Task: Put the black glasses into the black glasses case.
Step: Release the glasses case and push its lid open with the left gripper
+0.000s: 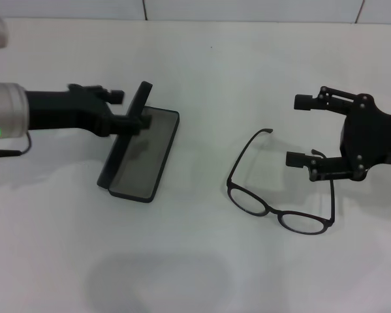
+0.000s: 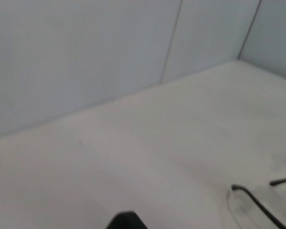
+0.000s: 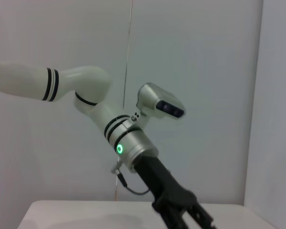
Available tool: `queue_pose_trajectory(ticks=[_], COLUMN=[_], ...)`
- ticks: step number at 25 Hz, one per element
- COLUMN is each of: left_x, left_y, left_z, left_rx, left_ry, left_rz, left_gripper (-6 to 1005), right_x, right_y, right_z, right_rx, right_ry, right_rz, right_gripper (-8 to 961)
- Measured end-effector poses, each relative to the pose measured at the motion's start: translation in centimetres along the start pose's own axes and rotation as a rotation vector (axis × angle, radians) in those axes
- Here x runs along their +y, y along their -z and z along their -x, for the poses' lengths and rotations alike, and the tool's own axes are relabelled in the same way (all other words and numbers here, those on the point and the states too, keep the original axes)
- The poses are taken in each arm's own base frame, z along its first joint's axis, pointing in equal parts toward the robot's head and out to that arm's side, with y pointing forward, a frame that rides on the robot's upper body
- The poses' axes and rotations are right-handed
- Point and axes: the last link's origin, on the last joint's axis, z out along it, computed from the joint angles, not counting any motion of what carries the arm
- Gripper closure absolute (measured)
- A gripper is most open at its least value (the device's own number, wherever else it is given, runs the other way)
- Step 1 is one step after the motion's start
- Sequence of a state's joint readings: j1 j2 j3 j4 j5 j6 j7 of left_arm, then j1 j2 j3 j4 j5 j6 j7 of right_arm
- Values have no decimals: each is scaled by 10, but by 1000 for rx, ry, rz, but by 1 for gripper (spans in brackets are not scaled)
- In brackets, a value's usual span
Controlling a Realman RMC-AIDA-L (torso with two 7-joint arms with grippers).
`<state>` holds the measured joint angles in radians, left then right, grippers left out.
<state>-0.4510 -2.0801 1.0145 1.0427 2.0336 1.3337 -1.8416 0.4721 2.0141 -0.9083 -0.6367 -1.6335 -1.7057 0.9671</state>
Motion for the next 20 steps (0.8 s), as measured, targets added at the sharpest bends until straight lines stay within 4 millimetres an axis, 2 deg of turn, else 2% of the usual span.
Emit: queue_pose_trajectory(ticks=[15,20], left_x=[-2,-1], left_y=[-23,-25], left_z=[2,2], left_rx=[-119,-124], left_ry=[43,44], left_rz=[-68,-65], left_gripper=[143,308], right_x=[1,2], right_y=[1,3], right_z=[-1,-2], right_rx=[3,5], right_ry=[2,1], right_rz=[-2,-6], right_gripper=[93,96])
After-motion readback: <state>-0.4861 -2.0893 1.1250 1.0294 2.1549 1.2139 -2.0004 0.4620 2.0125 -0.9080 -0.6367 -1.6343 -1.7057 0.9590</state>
